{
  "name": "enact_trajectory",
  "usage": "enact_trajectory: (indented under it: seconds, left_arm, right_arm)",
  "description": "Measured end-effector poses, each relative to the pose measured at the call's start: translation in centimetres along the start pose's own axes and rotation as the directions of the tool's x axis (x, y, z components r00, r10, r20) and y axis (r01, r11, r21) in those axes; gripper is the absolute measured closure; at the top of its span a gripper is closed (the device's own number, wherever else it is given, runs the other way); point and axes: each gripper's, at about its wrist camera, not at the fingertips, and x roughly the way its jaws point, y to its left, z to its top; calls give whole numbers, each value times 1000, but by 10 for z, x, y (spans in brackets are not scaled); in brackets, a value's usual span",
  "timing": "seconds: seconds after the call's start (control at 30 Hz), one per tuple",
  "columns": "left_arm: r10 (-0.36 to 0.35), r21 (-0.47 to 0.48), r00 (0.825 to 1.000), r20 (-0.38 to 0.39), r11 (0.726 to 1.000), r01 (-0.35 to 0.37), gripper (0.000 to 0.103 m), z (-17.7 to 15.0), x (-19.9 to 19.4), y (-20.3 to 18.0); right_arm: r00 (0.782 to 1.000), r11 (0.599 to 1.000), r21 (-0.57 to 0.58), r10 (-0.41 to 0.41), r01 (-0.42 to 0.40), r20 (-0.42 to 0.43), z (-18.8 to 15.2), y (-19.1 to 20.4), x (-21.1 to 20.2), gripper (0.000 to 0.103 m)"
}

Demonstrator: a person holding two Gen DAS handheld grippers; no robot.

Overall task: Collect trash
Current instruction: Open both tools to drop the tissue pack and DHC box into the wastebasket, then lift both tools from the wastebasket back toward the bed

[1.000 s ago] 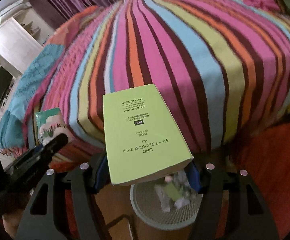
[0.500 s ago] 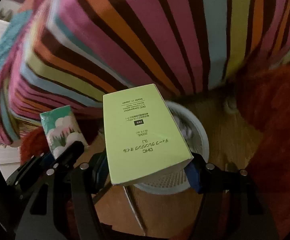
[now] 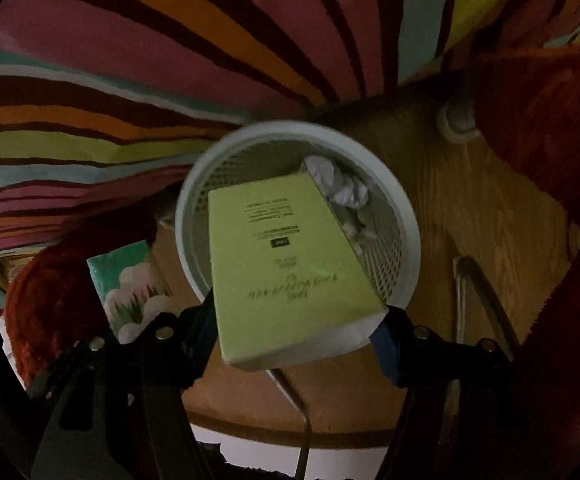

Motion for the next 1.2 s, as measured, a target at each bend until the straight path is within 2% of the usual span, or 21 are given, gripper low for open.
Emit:
enact_trajectory:
  seconds: [0.03,0.07,0.1,0.13,0.53,0.67,0.87,1.03,1.2]
  left_arm:
    - [16,-10,1000,-18,1000,-17,26,0,4,2]
    - [23,-17,999,-29,1000,-24,17,1,7,2]
    - [16,-24,999,-38,1000,-17,17,2,8,4]
    - [8,-30,999,-41,1000,-10,17,5,8,4]
    - [-7,-48,1000,-5,999,7,17,6,-5,4]
    - [-11,-71,1000,22,997,12,17,7,-9,9]
    - [1,-77,990,139,997,10,17,8,-33,11]
    - [35,-77,963,267,997,-15,17,7,-61,14]
    - [102,-72,905,412,994,-80,17,5,-94,13]
  right_arm:
    - [1000,1000,9,-1,1,-20,-2,-2,6,33]
    - [999,1000,18,-1,2,-43,-2,-5,11,14]
    - [998,1000,27,4,-3,-55,-2,-6,14,8]
    - [999,999,35,13,-11,-51,-2,-11,12,8]
    - [999,999,44,31,-31,6,-5,-18,1,8]
    - [997,999,22,34,-36,72,-6,-15,-9,8]
    - [977,999,-47,29,-20,213,-12,-7,-38,8]
    - [945,995,-93,13,19,326,-18,1,-64,8]
    - [891,985,-151,-5,83,455,-29,11,-94,8]
